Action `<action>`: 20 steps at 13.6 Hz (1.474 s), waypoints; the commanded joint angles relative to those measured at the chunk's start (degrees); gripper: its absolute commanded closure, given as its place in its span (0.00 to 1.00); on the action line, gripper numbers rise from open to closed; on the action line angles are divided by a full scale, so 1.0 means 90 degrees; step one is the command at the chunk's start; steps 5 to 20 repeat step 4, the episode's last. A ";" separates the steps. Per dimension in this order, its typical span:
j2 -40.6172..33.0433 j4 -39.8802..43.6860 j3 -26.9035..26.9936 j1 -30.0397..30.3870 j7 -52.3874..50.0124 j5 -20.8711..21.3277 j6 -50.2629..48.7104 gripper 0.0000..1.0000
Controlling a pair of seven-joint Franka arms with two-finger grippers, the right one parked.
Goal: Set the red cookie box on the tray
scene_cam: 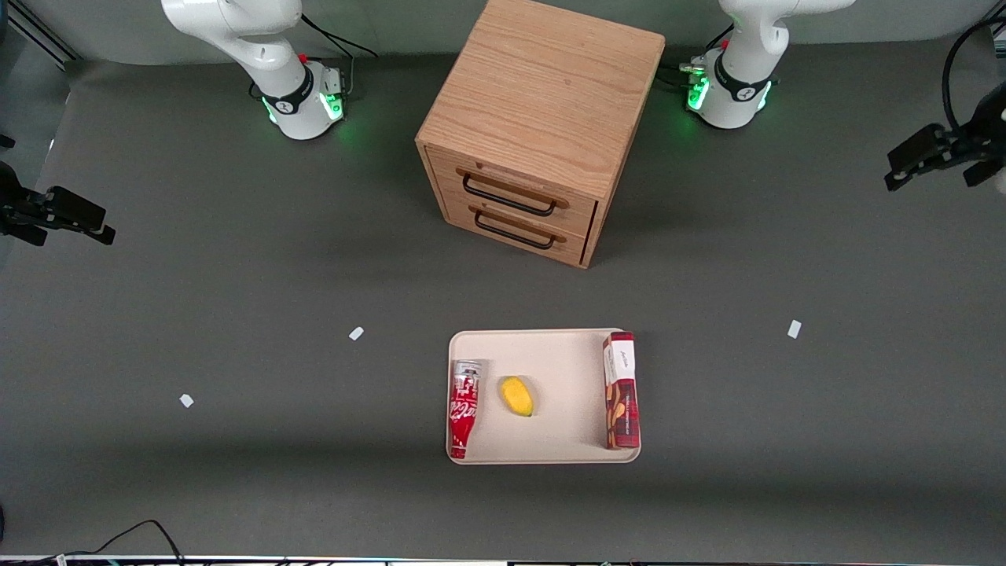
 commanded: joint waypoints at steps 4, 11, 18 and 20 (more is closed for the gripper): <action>-0.0344 -0.0212 -0.0106 0.0115 0.0167 -0.0066 -0.0257 0.00; -0.0344 -0.0212 -0.0106 0.0115 0.0167 -0.0066 -0.0257 0.00; -0.0344 -0.0212 -0.0106 0.0115 0.0167 -0.0066 -0.0257 0.00; -0.0344 -0.0212 -0.0106 0.0115 0.0167 -0.0066 -0.0257 0.00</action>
